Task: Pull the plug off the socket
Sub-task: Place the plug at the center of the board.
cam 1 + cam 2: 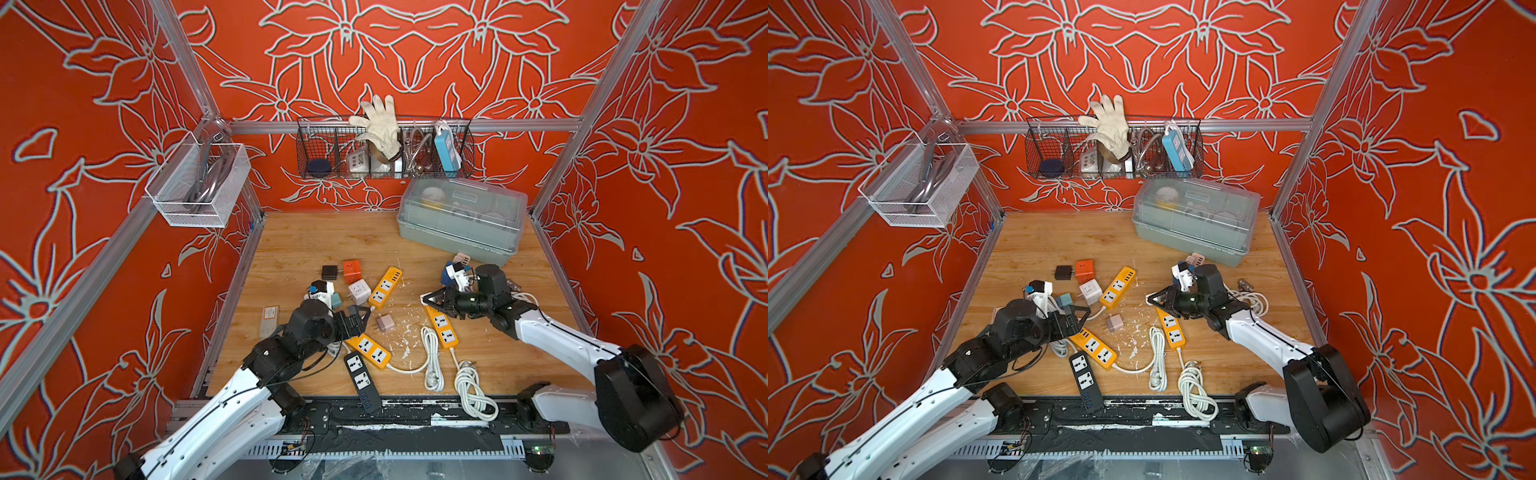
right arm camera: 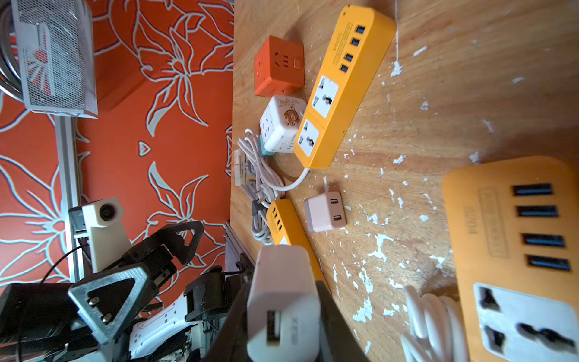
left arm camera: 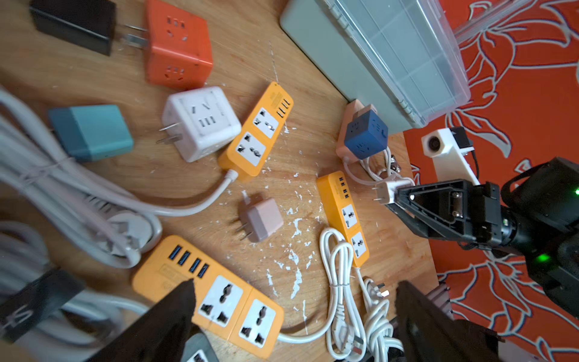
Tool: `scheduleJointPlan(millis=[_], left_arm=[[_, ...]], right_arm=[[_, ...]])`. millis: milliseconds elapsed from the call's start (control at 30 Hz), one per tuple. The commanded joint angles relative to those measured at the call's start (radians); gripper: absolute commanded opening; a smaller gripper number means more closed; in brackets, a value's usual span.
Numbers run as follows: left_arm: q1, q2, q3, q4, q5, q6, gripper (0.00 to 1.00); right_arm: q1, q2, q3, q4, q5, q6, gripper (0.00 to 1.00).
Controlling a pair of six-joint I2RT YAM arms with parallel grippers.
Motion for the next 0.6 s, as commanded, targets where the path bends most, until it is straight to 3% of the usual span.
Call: scheduleJointPlan(millis=[0, 300, 567], left_arm=[[0.007, -0.057, -0.041, -0.058, -0.044, -0.063, 0.98], [0.008, -0.071, -0.033, -0.093, -0.055, -0.063, 0.98], [0.007, -0.062, -0.018, -0.096, -0.057, -0.049, 0.98]], right_arm=[[0.016, 0.052, 0.055, 0.015, -0.030, -0.012, 0.23], [0.068, 0.264, 0.215, -0.122, 0.003, -0.124, 0.25], [0.118, 0.456, 0.410, -0.327, 0.105, -0.241, 0.30]])
